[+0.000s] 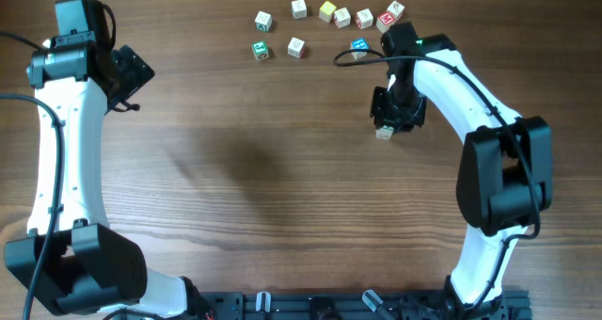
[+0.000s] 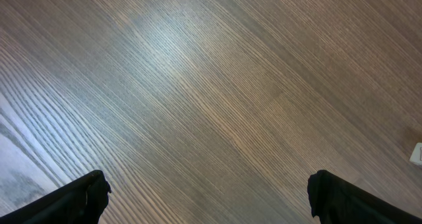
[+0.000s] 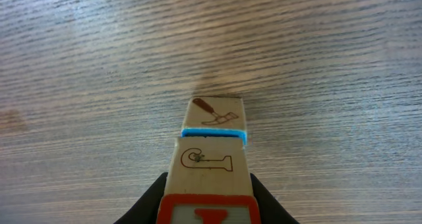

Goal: Form a tower

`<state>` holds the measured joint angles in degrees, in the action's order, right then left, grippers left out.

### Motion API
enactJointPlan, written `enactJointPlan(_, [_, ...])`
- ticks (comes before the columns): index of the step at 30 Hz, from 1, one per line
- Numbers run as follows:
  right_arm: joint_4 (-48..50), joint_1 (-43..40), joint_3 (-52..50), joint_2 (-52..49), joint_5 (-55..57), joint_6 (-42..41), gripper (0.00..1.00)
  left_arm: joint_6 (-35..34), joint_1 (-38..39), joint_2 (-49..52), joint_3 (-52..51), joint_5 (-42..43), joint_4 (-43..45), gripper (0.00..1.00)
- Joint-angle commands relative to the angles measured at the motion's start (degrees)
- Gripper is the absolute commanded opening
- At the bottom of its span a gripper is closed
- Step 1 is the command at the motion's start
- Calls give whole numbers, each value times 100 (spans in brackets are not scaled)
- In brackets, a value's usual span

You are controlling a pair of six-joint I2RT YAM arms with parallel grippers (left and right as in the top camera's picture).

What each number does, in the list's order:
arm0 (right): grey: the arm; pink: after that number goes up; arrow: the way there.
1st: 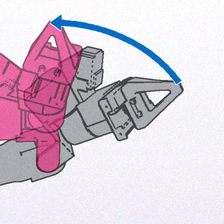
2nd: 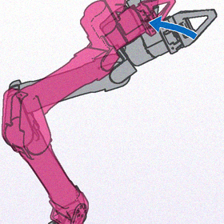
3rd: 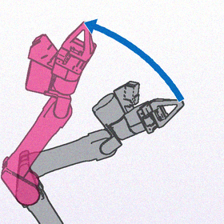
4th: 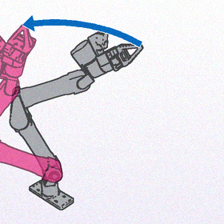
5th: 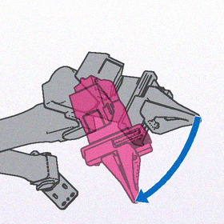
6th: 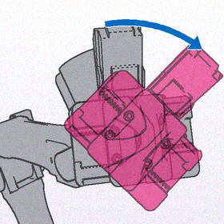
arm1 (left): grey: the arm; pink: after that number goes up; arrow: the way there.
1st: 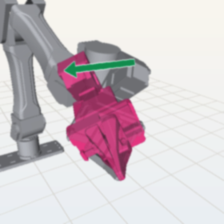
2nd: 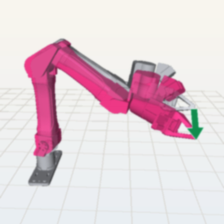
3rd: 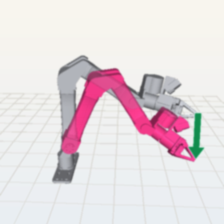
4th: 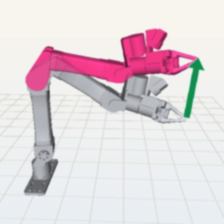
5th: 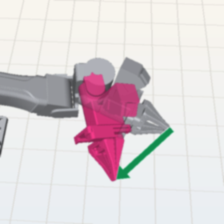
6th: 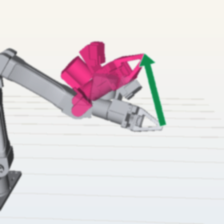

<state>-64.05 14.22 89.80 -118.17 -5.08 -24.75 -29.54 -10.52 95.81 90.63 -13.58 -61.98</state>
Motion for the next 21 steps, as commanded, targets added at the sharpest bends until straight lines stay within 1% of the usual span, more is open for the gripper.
enactJointPlan(1, [2,50,-46,-133,85,61,15,-96,-20,52,-26,9,-4,100])
enactJointPlan(2, [0,50,-46,-131,127,59,17,-96,-20,52,-26,11,-4,100])
enactJointPlan(7, [31,48,-46,-131,236,55,14,-96,-20,52,-26,9,-4,100])
enactJointPlan(10, [44,50,-46,-133,238,52,14,-96,-20,52,-26,11,-4,100])
enactJointPlan(16, [57,50,-46,-131,234,57,18,-96,-20,52,-26,11,-4,100])
enactJointPlan(17, [57,50,-46,-133,234,57,20,-96,-20,52,-26,11,-4,100])
enactJointPlan(18, [55,50,-46,-133,232,57,29,-96,-20,52,-26,11,-4,100])
enactJointPlan(21, [59,50,-46,-133,232,55,37,-96,-20,52,-26,11,-4,100])
